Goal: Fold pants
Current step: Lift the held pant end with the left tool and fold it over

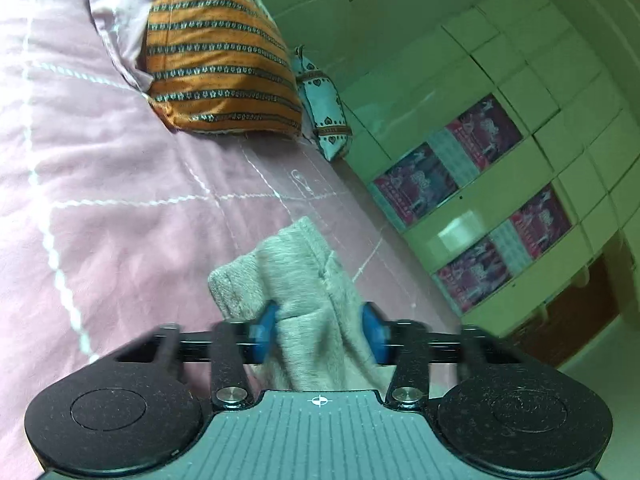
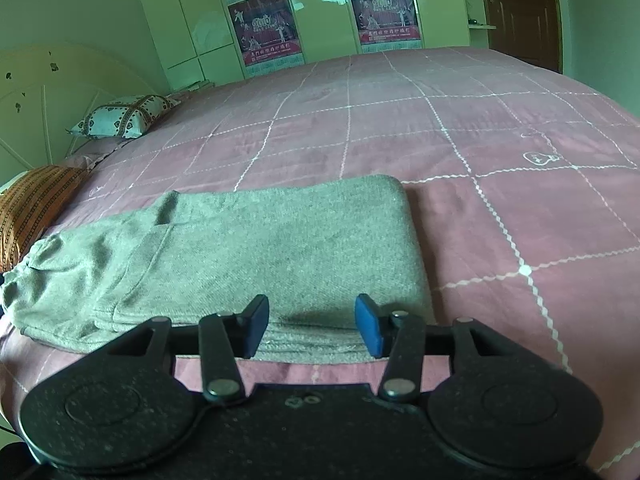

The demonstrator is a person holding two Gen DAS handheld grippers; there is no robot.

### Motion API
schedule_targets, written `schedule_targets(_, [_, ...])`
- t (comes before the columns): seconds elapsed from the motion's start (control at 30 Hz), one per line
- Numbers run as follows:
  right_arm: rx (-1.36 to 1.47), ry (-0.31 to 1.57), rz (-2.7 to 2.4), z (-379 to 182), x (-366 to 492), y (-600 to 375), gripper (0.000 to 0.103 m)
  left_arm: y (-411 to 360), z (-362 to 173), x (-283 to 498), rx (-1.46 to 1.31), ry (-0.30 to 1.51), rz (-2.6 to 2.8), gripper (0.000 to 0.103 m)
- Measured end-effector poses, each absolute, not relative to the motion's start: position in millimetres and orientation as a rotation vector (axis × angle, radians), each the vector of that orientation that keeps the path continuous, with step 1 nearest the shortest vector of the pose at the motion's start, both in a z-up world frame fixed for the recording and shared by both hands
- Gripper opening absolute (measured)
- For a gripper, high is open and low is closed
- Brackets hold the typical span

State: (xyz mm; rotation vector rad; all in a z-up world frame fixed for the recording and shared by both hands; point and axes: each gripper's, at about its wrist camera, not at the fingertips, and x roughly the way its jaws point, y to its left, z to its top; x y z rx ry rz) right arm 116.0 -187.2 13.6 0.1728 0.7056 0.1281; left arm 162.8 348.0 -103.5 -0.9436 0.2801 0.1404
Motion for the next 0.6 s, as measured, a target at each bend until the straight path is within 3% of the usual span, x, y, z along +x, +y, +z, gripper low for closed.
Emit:
schedule_targets(0.13, [0.157, 0.709, 0.134, 12.4, 115.8, -185.0, 0.044, 352.3, -86.7, 179.3, -0.895, 0.317, 0.091, 0.02])
schedule_targets(0.23, [0.157, 0.707, 0.133, 13.7, 115.4, -184.3, 0.045, 348.0, -62.6, 172.4, -0.825, 0.171, 0.012, 0.02])
schedule_targets(0.33, [0.163, 0.708, 0.135, 13.1, 115.5, -184.7, 0.045, 358.8, -90.7, 189.3, -0.812, 0.395, 0.174, 0.019])
schedule_targets(0.43, [0.172, 0.705, 0.14, 14.7, 114.8, -186.3, 0.045, 368.9, -102.7, 174.8, -0.869, 0.391, 0.141, 0.022])
schedule_targets(0.47, [0.168, 0.702, 0.139, 15.4, 114.1, -186.8, 0.045, 369.0, -99.9, 167.1, -0.891, 0.366, 0.141, 0.029])
schedule_targets(0.57, [0.181, 0.705, 0.139, 13.9, 115.2, -189.5, 0.046, 364.4, -92.2, 145.3, -0.895, 0.31, 0.218, 0.081])
schedule_targets(0.6, [0.189, 0.704, 0.138, 13.1, 115.6, -189.7, 0.046, 364.1, -92.7, 144.6, -0.899, 0.317, 0.225, 0.082])
